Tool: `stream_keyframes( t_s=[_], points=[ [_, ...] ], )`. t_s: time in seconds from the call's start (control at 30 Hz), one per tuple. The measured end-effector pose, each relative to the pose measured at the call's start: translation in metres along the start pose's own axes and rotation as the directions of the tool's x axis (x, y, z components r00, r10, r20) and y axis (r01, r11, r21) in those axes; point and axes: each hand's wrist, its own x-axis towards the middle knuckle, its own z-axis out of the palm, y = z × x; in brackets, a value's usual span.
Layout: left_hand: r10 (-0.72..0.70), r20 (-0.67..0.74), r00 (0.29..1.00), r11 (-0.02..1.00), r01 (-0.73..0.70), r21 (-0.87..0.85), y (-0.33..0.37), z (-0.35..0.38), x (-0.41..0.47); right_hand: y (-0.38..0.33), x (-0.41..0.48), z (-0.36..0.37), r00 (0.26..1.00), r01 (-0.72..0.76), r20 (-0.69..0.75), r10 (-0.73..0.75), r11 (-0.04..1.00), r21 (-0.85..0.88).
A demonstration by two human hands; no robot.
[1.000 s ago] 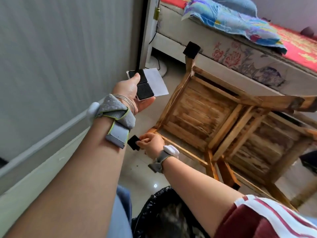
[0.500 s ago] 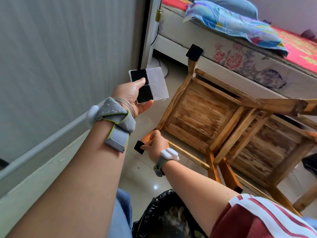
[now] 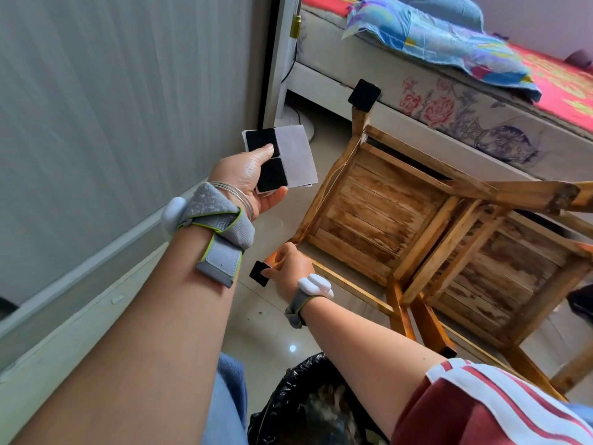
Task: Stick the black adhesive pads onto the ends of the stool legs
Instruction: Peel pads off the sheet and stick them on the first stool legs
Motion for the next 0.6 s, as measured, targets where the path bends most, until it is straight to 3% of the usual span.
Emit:
stream_keyframes(
  t_s=[0.3,0.5,0.6],
  points=[
    [0.011,0.016,1.0,1.0,-0.011,0.007,0.0003,0.0014,-0.002,0.0003,-0.0022,0.0076,1.0,0.002,-0.028,-0.004,0.996,-0.092],
    [0.003,0.021,1.0,1.0,-0.003,0.005,0.0011,0.0014,-0.0048,0.0,0.0009,0.0065,0.991,-0.122,-0.055,0.122,0.993,0.009],
    [0.002,0.024,1.0,1.0,-0.002,0.004,0.0006,0.0021,-0.0059,-0.0025,0.0017,0.0091,0.995,-0.098,-0.005,0.098,0.991,-0.093]
  ],
)
